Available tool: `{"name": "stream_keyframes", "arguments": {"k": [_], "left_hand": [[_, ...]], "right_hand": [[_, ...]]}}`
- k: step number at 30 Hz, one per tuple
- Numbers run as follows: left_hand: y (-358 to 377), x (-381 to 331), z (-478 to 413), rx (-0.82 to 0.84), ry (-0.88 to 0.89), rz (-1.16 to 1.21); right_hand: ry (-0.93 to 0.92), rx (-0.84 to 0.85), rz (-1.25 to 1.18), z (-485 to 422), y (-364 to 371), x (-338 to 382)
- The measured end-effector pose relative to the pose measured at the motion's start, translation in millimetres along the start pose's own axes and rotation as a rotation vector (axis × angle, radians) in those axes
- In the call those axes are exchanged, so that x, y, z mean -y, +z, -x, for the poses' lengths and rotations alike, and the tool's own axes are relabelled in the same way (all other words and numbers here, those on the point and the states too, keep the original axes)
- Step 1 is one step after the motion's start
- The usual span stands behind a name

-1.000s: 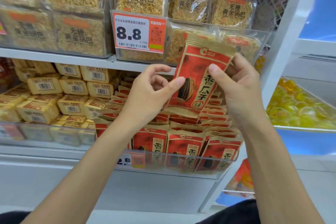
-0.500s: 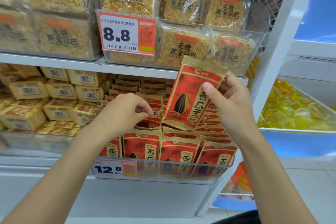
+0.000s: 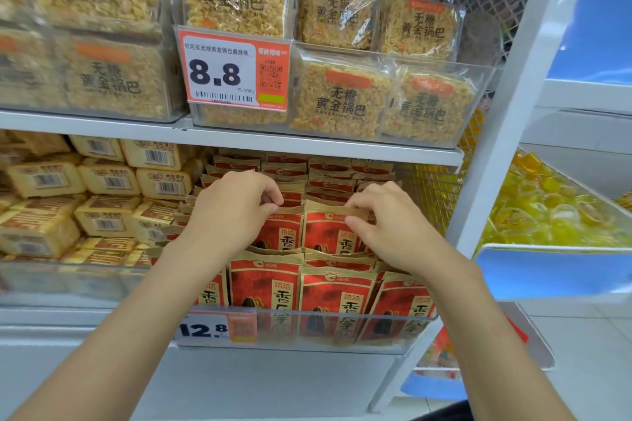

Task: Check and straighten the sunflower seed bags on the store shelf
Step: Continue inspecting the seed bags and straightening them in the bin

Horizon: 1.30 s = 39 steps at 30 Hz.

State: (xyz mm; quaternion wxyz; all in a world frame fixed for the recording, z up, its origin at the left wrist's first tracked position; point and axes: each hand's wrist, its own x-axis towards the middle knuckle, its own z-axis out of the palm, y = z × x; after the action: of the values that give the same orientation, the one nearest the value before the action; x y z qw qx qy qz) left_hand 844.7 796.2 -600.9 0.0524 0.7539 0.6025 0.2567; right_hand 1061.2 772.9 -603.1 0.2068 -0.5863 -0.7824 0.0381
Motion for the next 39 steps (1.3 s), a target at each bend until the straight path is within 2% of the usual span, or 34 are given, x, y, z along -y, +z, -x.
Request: {"name": "stream_keyframes", "arguments": {"k": [4, 7, 12, 16, 18, 21, 25, 29, 32, 36, 39], "left_hand": [[0, 2, -2, 0.012, 0.029, 0.034], [-3, 4, -2, 0.023, 0.104, 0.119], [-3, 0, 4, 0.192, 0.165, 0.266], [0, -3, 7, 0.302, 0.176, 0.266], [0, -4, 7, 0.304, 0.164, 0.266], [0, -4, 7, 0.308, 0.155, 0.258], [2, -3, 10, 0.291, 0.176, 0.223], [2, -4, 12, 0.319, 0.155, 0.195], [3, -3, 13, 0.334, 0.153, 0.189], [4, -2, 13, 0.335, 0.151, 0.186], [1, -2, 13, 0.332, 0.148, 0.201]], "right_hand": [[-0.001, -0.093, -0.072, -1, -11, -2], [0.023, -0.006, 0.010, -2, -10, 2], [0.054, 0.107, 0.100, 0, -9, 10], [0.110, -0.008, -0.143, -4, -22, 4], [0.113, -0.019, -0.077, -13, -24, 0], [0.104, 0.059, -0.004, -23, -18, 5], [0.042, 0.036, 0.080, -25, -11, 7], [0.029, 0.101, 0.067, -25, -9, 6], [-0.015, -0.049, 0.048, -22, -13, 9], [-0.105, -0.387, -0.059, -15, -28, 18], [-0.193, -0.720, -0.114, -10, -40, 26]]}}
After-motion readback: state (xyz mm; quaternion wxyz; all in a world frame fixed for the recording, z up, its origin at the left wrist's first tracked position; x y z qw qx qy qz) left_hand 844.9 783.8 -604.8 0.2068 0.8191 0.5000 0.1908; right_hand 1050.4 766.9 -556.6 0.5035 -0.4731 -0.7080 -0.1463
